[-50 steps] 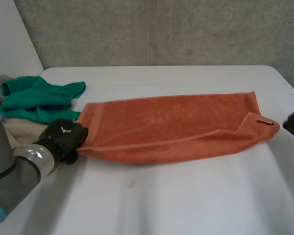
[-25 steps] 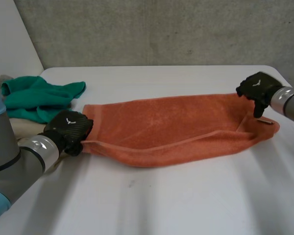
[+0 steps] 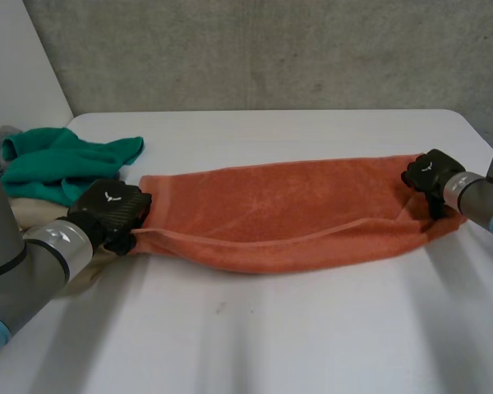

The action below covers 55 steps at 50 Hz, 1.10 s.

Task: Fold the laundry.

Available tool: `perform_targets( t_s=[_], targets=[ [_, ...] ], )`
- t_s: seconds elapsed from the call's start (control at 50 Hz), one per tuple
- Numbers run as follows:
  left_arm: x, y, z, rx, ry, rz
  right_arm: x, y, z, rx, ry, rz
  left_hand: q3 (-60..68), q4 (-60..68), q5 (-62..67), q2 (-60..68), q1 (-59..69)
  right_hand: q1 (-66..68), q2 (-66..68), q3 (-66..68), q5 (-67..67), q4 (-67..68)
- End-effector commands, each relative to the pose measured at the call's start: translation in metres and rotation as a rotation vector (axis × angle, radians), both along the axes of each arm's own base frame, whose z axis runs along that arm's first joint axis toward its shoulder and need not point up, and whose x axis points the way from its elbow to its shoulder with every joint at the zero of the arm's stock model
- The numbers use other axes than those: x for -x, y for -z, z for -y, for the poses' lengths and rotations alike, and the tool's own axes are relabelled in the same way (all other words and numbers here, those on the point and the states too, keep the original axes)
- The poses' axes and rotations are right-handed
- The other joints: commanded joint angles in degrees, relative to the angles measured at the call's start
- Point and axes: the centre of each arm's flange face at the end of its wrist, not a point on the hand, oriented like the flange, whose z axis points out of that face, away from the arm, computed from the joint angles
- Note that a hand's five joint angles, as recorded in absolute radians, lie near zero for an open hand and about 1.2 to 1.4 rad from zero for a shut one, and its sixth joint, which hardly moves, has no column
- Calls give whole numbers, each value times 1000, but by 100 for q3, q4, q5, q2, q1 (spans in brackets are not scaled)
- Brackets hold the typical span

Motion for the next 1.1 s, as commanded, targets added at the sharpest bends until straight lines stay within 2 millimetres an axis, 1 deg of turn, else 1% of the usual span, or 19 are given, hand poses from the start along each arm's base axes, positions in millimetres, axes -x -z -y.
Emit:
perform_targets(
  t_s=[0.02, 0.06, 0.08, 0.1, 0.16, 0.22, 0.3, 0.36, 0.42, 0.56, 0.6, 0.62, 0.7, 0.8, 0.88, 0.94, 1.02, 1.04, 1.1],
  targets=[
    [-1, 1, 1, 0, -4, 1, 1, 11, 1, -12, 7, -8, 1156, 1127, 1380, 1136, 1345, 682, 732, 733, 761, 757],
    [-1, 1, 0, -2, -4, 1, 1, 11, 1, -8, 8, -10, 1156, 1127, 1380, 1136, 1345, 1554, 1604, 1605, 1634, 1629],
    [-2, 1, 1, -3, -6, 0, 1, 9, 2, -3, 7, -11, 1156, 1127, 1380, 1136, 1345, 2559, 2609, 2609, 2638, 2633],
    [-2, 1, 1, -5, -7, 2, 2, 5, 2, 5, 6, -12, 1156, 1127, 1380, 1136, 1345, 4969, 5019, 5020, 5048, 5044],
    [-2, 1, 1, -5, -8, 2, 3, -7, 0, 14, 15, -3, 1156, 1127, 1380, 1136, 1345, 4993, 5043, 5044, 5073, 5068],
    [-3, 2, -1, -12, -10, 4, 18, -21, -11, -12, 56, 28, 1156, 1127, 1380, 1136, 1345, 4993, 5043, 5044, 5073, 5068],
    [-4, 3, -3, -20, -10, 9, 32, -26, -21, -28, 76, 21, 1156, 1127, 1380, 1136, 1345, 4993, 5043, 5044, 5073, 5068],
    [-6, 6, -5, -35, -14, 16, 48, -26, -32, -77, 93, -38, 1156, 1127, 1380, 1136, 1345, 4993, 5043, 5044, 5073, 5068],
    [-8, 8, -10, -65, -16, 29, 62, -29, -51, -170, 90, -120, 1156, 1127, 1380, 1136, 1345, 4993, 5043, 5044, 5073, 5068],
    [-10, 11, -20, -100, -9, 42, 80, -48, -74, -234, 122, -141, 1156, 1127, 1380, 1136, 1345, 4993, 5043, 5044, 5073, 5068],
    [-10, 11, -23, -106, -5, 46, 84, -48, -82, -270, 139, -145, 1156, 1127, 1380, 1136, 1345, 4993, 5043, 5044, 5073, 5068],
    [-11, 12, -25, -113, -4, 52, 88, -47, -87, -297, 153, -147, 1156, 1127, 1380, 1136, 1345, 4993, 5043, 5044, 5073, 5068],
    [-14, 15, -38, -160, 19, 116, 107, -59, -110, -371, 215, -178, 1156, 1127, 1380, 1136, 1345, 4993, 5043, 5044, 5073, 5068],
    [-18, 14, -59, -264, 63, 205, 124, -62, -130, -438, 233, -200, 1156, 1127, 1380, 1136, 1345, 4993, 5043, 5044, 5073, 5068],
    [-20, 12, -66, -325, 73, 238, 127, -60, -133, -455, 227, -186, 1156, 1127, 1380, 1136, 1345, 4993, 5043, 5044, 5073, 5068],
    [-17, 9, -58, -302, 76, 231, 123, -59, -126, -402, 206, -189, 1156, 1127, 1380, 1136, 1345, 4993, 5043, 5044, 5073, 5068],
    [-5, 6, -36, -218, 84, 203, 115, -55, -107, -288, 200, -172, 1156, 1127, 1380, 1136, 1345, 4993, 5043, 5044, 5073, 5068],
    [2, 5, -23, -166, 84, 186, 110, -55, -99, -236, 203, -143, 1156, 1127, 1380, 1136, 1345, 4993, 5043, 5044, 5073, 5068],
    [12, 4, -2, -75, 84, 155, 102, -58, -87, -148, 205, -91, 1156, 1127, 1380, 1136, 1345, 4993, 5043, 5044, 5073, 5068]
  ],
)
